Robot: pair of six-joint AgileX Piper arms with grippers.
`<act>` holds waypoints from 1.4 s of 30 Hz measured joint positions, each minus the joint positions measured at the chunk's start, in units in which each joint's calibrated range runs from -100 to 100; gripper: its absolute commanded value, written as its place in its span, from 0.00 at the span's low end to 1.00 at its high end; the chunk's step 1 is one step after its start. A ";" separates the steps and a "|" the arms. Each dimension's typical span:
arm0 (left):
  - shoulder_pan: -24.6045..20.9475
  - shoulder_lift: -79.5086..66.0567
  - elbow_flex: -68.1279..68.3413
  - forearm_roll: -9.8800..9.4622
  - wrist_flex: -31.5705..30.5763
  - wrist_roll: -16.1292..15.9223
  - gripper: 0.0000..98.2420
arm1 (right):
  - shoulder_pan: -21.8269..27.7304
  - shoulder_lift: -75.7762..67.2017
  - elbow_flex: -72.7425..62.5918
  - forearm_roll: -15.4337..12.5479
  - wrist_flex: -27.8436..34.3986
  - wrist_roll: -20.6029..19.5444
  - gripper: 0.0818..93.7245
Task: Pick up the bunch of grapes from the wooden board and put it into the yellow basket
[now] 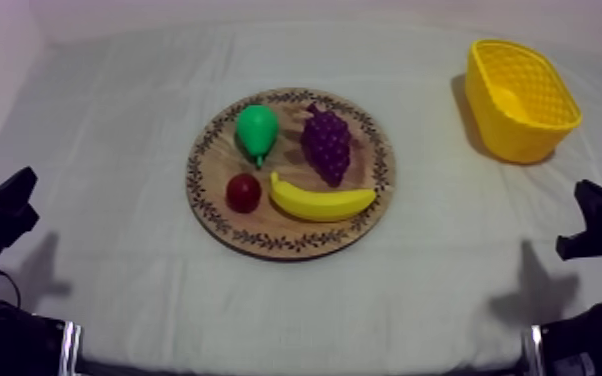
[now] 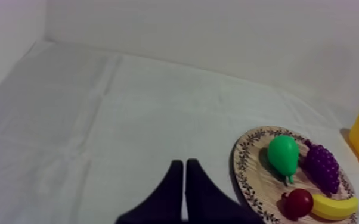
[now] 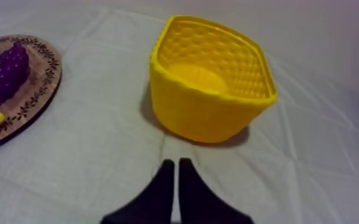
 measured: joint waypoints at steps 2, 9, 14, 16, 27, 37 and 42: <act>0.00 0.00 0.00 0.00 0.00 0.00 0.00 | 0.00 0.00 0.00 0.00 0.00 -0.02 0.00; 0.00 0.00 0.00 0.00 0.09 0.00 0.00 | 0.00 0.00 0.00 0.00 0.00 -0.02 0.00; 0.00 0.00 0.00 0.00 0.09 0.00 0.00 | 0.00 0.00 0.00 0.00 0.08 -0.02 0.00; 0.00 0.00 0.00 0.00 0.09 0.00 0.00 | 0.00 0.00 0.00 0.00 0.01 -0.02 0.00; 0.00 0.00 0.00 0.00 0.09 0.00 0.00 | 0.00 0.00 0.00 0.00 0.01 -0.02 0.00; 0.00 0.00 0.00 0.00 0.01 0.00 0.00 | 0.58 0.00 0.00 0.00 0.01 -0.10 0.03; 0.00 0.00 0.00 0.00 0.01 0.00 0.00 | 0.58 0.00 0.00 0.00 0.01 -0.98 0.01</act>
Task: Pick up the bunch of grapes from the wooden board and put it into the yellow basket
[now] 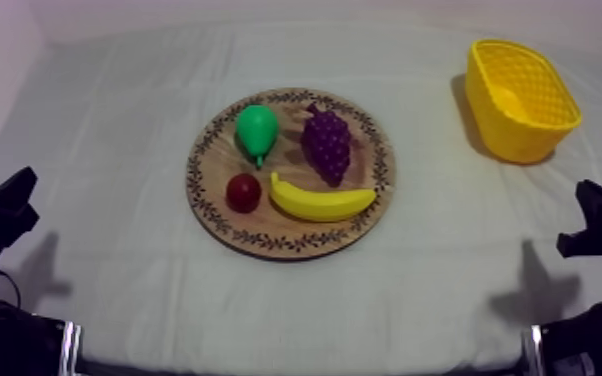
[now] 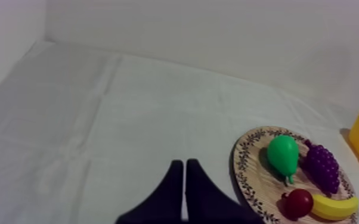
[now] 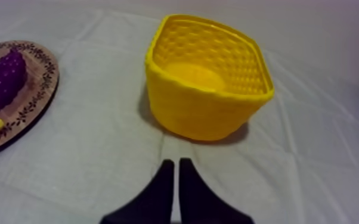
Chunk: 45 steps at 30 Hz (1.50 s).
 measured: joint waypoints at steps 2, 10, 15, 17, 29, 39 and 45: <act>0.00 0.00 0.00 0.00 0.00 0.00 0.00 | 0.00 0.00 0.00 0.00 0.00 0.46 0.01; 0.00 0.00 0.00 0.00 0.00 0.00 0.00 | -0.69 0.12 -0.23 -0.52 1.02 1.79 0.00; 0.00 0.00 0.00 0.00 0.00 0.00 0.00 | -1.67 1.36 -1.38 0.35 0.76 1.12 0.00; 0.00 0.00 0.00 0.00 0.00 0.00 0.00 | -2.23 2.32 -2.33 1.14 0.53 0.89 0.00; 0.00 0.00 0.00 0.00 0.08 0.00 0.00 | -7.21 13.35 -12.99 4.13 -1.22 -1.70 0.00; 0.00 0.00 0.00 0.00 0.08 0.00 0.00 | -13.85 26.41 -25.45 7.80 0.59 -6.16 0.00; 0.00 0.00 0.00 0.00 0.08 0.00 0.00 | -18.70 35.17 -34.01 10.71 4.95 -9.87 0.00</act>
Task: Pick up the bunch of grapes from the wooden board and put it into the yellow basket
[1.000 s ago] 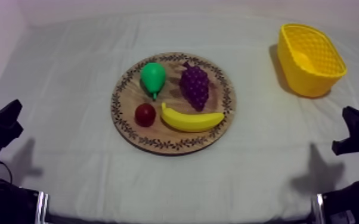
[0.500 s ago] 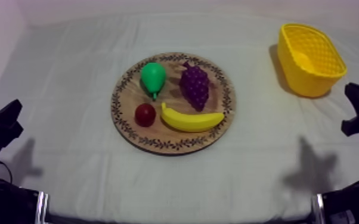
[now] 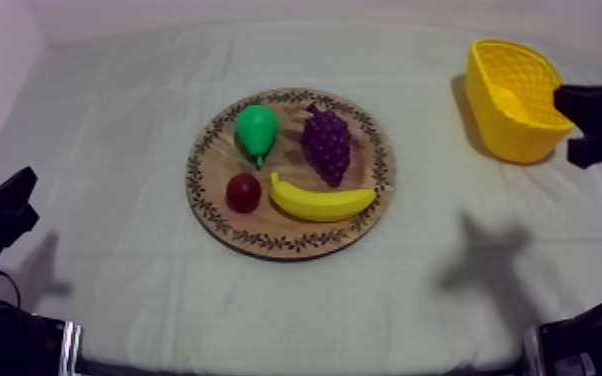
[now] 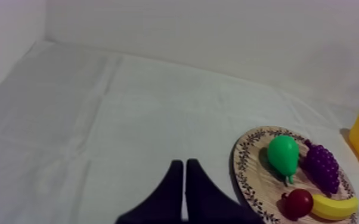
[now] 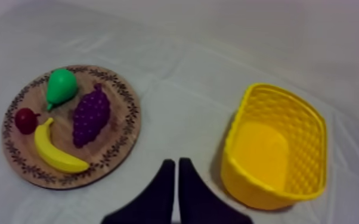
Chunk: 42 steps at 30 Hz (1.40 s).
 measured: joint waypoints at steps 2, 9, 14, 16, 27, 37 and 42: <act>0.00 0.00 0.00 0.00 0.00 0.00 0.00 | -1.69 3.22 -3.35 0.82 1.98 -1.27 0.00; 0.00 0.00 0.00 0.00 -0.03 0.03 0.00 | -5.89 13.63 -15.54 2.11 8.53 -4.65 0.00; 0.00 0.00 0.00 0.00 -0.03 0.03 0.00 | -8.16 21.03 -25.40 2.98 13.88 -6.59 0.00; 0.00 0.00 0.00 0.00 -0.03 0.03 0.00 | -9.15 24.05 -29.14 3.94 16.23 -7.53 0.00; 0.00 0.00 0.00 0.00 -0.03 0.01 0.00 | -15.29 41.69 -49.25 8.08 29.26 -14.51 0.00; 0.00 0.00 0.00 0.00 -0.03 0.01 0.00 | -15.63 57.76 -65.12 8.96 37.38 -18.03 0.00; 0.00 0.00 0.00 0.00 -0.03 0.01 0.00 | -15.36 64.31 -72.34 8.96 41.34 -18.24 0.00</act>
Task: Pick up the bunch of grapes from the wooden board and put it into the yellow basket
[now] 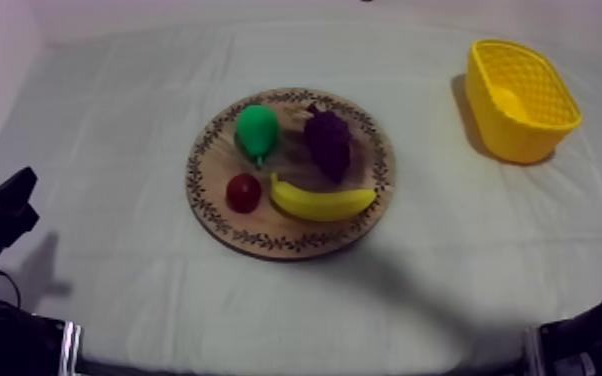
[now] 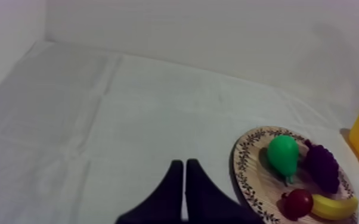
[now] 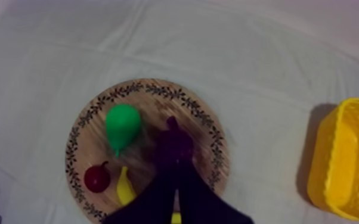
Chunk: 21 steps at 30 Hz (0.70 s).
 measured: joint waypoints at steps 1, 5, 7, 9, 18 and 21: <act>0.00 0.00 0.00 0.00 0.00 0.00 0.00 | 0.09 1.29 -1.43 -0.06 0.97 0.00 0.00; 0.00 0.00 0.00 0.00 0.00 0.00 0.00 | 0.40 5.61 -6.43 -0.83 5.25 0.41 0.00; 0.00 0.00 0.00 0.00 0.00 0.00 0.00 | 0.50 7.51 -8.81 -1.33 7.32 0.86 0.00; 0.00 0.00 0.00 0.00 0.00 0.00 0.00 | 0.64 9.07 -10.73 -2.04 8.51 0.93 0.00; 0.00 0.00 0.00 0.00 0.00 0.00 0.00 | 1.18 14.94 -14.88 -5.18 13.99 1.41 0.00; 0.00 0.00 0.00 0.00 -0.07 0.00 0.00 | 1.33 16.24 -14.76 -6.32 14.08 1.53 0.00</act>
